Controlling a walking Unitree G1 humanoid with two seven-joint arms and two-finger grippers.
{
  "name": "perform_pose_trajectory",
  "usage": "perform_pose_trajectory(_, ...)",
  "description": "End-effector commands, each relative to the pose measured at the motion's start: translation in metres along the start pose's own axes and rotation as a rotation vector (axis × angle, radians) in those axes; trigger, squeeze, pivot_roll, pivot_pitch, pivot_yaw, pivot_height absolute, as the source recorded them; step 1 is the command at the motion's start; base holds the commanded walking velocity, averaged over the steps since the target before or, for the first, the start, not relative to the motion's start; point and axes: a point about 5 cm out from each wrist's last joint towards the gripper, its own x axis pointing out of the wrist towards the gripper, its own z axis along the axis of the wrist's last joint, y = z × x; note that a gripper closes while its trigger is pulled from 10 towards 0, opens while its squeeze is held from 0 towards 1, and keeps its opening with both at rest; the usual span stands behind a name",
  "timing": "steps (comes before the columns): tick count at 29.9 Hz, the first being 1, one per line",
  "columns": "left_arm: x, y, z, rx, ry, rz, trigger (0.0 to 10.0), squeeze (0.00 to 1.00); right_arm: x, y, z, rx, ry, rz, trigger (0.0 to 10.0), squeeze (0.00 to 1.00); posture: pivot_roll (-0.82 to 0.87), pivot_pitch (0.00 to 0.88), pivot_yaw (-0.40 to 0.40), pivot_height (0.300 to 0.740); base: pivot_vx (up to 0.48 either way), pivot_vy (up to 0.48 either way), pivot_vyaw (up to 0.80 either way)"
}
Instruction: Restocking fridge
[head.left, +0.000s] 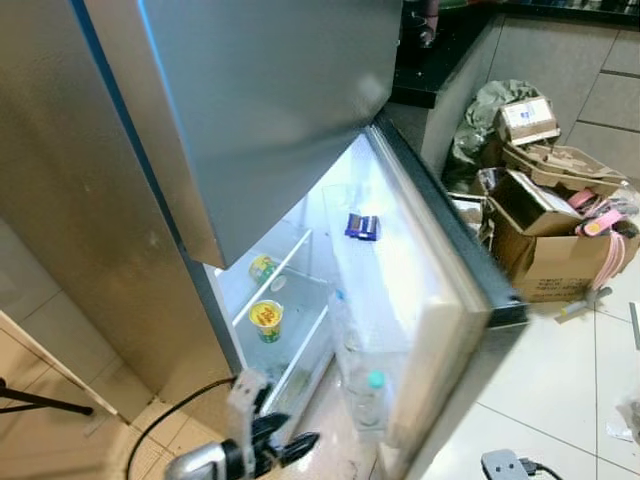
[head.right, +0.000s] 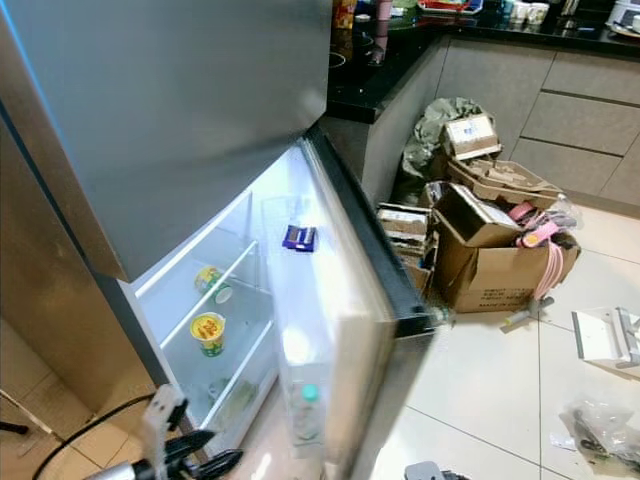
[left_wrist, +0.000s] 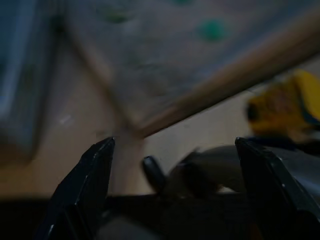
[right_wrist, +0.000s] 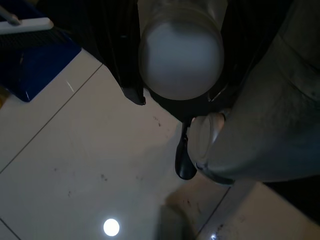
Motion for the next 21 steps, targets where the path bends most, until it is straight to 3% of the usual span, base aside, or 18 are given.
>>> perform_pose_trajectory(1,-0.011,0.01,-0.011,-0.04,0.02,0.109,10.0,0.0,0.0,0.001,-0.001,0.013,0.001,-0.001,10.0,0.0,-0.04,0.0,-0.021,0.74,0.0,0.0,0.0)
perform_pose_trajectory(9,-0.034,0.015,-0.063,-0.165,0.151,0.408,10.0,0.0,0.0,-0.004,0.009,0.017,-0.049,-0.023,10.0,0.0,-0.04,0.0,-0.029,0.74,0.0,0.0,0.0)
perform_pose_trajectory(16,-0.041,0.012,-0.082,-0.175,0.233,0.493,10.0,0.0,0.0,-0.005,0.015,0.011,-0.077,-0.03,10.0,0.0,-0.04,0.0,-0.029,0.74,0.0,0.0,0.0)
perform_pose_trajectory(17,-0.043,0.009,-0.09,-0.149,0.295,0.52,10.0,0.0,0.0,-0.005,0.02,-0.01,-0.096,-0.027,10.0,0.0,-0.05,0.0,-0.032,0.74,0.0,0.0,0.0)
perform_pose_trajectory(21,-0.042,0.008,-0.092,-0.14,0.315,0.532,10.0,0.0,0.0,-0.005,0.023,-0.019,-0.107,-0.024,10.0,0.0,-0.05,0.0,-0.033,0.74,0.0,0.0,0.0)
